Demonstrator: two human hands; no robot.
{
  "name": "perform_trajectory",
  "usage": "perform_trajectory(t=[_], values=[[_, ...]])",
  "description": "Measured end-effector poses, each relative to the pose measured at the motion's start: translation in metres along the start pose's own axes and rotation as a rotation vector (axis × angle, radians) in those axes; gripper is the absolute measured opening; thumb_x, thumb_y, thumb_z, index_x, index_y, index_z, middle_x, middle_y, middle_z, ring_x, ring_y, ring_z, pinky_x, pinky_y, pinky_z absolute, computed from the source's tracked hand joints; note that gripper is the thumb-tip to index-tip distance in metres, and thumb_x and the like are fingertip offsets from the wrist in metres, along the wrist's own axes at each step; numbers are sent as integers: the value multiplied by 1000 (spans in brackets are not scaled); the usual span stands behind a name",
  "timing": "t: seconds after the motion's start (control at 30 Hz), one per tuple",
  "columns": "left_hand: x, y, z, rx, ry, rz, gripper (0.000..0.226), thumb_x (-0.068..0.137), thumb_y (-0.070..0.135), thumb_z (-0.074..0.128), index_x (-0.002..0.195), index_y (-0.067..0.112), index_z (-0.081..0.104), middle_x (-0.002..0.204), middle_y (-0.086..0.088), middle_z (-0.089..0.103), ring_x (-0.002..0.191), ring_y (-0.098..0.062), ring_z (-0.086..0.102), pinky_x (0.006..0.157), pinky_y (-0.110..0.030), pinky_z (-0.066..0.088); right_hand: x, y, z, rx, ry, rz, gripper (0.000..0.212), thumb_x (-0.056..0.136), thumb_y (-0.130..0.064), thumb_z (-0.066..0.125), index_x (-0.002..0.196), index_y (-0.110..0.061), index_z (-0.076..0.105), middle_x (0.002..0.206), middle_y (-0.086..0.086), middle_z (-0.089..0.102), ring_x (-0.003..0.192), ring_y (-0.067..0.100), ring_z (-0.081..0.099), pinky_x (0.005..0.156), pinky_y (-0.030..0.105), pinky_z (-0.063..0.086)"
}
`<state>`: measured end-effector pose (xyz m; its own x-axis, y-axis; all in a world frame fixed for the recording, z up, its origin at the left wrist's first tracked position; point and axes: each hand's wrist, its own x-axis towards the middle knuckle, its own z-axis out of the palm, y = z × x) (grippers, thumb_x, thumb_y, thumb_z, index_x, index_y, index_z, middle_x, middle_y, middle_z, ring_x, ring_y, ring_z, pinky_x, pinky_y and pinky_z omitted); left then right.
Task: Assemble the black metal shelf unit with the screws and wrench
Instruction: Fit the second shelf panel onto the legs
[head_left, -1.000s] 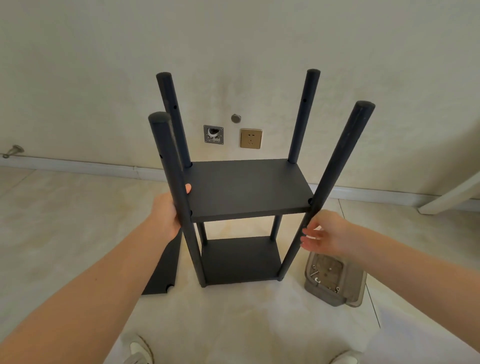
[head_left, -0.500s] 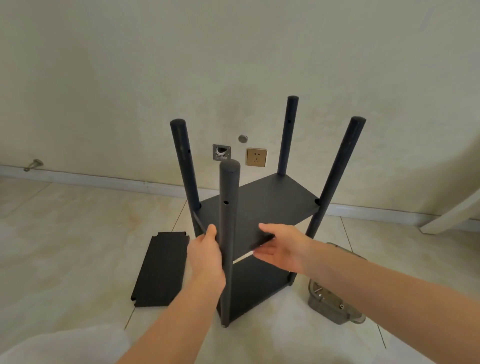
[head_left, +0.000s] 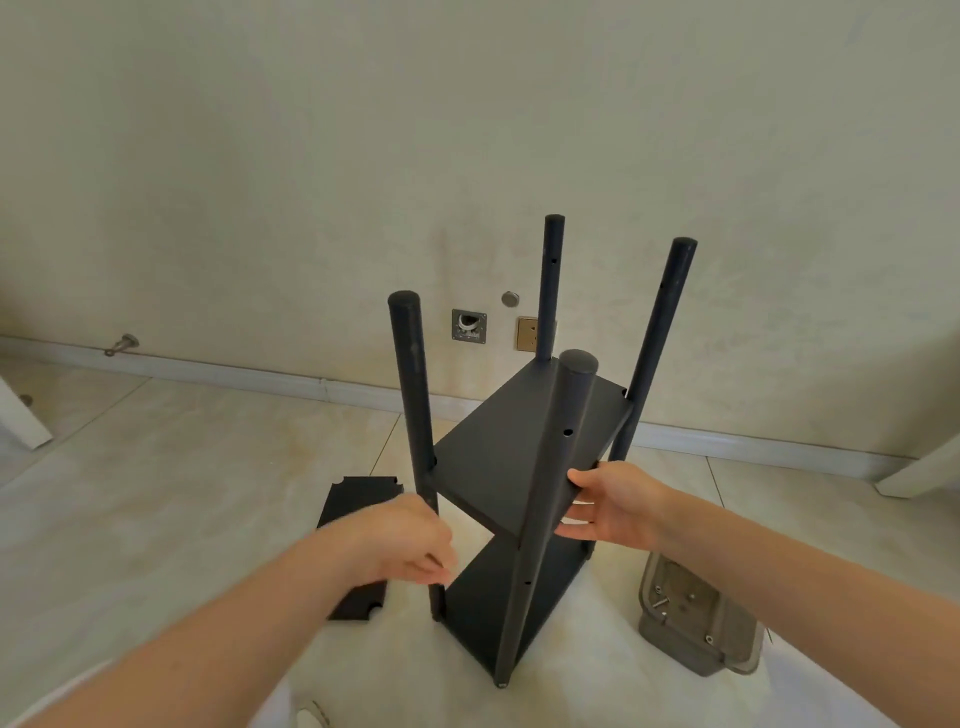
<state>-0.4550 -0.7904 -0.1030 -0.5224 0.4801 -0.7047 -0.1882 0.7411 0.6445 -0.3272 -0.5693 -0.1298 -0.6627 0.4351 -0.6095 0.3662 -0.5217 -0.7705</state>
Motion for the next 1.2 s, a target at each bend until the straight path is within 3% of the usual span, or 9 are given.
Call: perform_trajectory(t=[0.13,0.37,0.47,0.63,0.73,0.8,0.87,1.0,1.2], values=[[0,1,-48,391,112,89,27,97,-1,58,124,-3,63,112,-13,71,95,-19,72,81,-25,60,0,-7,-16,-89,1,-15,22,99,-4,50,118,-5,61,97,16,72,86,33,74,72,48,59],[26,16,-50,-130,116,311,20,102,24,59,117,11,64,114,-8,71,100,-21,73,84,-30,59,-2,-7,-22,-119,40,-69,20,100,-7,51,112,0,65,92,16,71,81,32,74,68,44,58],[33,23,-31,-208,31,311,14,105,19,52,104,16,65,110,-11,71,95,-23,73,69,-27,59,-5,-3,-17,-91,61,-84,20,100,-8,51,108,0,67,96,17,73,83,31,75,66,42,60],[44,27,-29,-260,23,265,17,106,8,47,107,8,63,110,-16,70,93,-27,73,61,-29,60,-21,3,-7,-8,44,-19,17,97,-7,56,109,-1,65,108,22,68,86,35,73,65,43,60],[51,26,-32,-215,2,239,17,106,8,48,110,6,64,114,-17,70,102,-31,71,82,-38,61,-37,12,-1,-64,4,59,13,96,-5,54,102,-2,66,96,19,68,76,33,74,70,45,59],[54,23,-30,-218,-34,219,21,107,11,46,112,6,65,118,-19,70,110,-34,69,94,-43,57,-45,21,3,-155,7,95,18,102,-12,46,103,-6,63,99,16,68,90,33,69,83,49,53],[55,22,-29,-249,-72,208,23,108,13,44,110,7,66,120,-20,70,111,-34,69,86,-40,59,-50,26,3,-183,33,110,24,105,-16,39,112,-8,61,113,17,64,107,36,61,90,56,48],[59,19,-25,-247,-73,227,21,106,12,47,112,7,67,115,-18,73,104,-31,72,83,-39,61,-48,30,1,-102,69,91,29,104,-5,37,117,0,63,109,19,67,97,36,66,70,42,58],[62,12,-19,-217,-131,248,19,103,12,55,107,10,74,106,-12,77,97,-27,75,82,-41,62,-36,18,-15,-131,120,18,30,104,-2,34,109,0,64,108,20,66,97,38,66,80,53,58]])
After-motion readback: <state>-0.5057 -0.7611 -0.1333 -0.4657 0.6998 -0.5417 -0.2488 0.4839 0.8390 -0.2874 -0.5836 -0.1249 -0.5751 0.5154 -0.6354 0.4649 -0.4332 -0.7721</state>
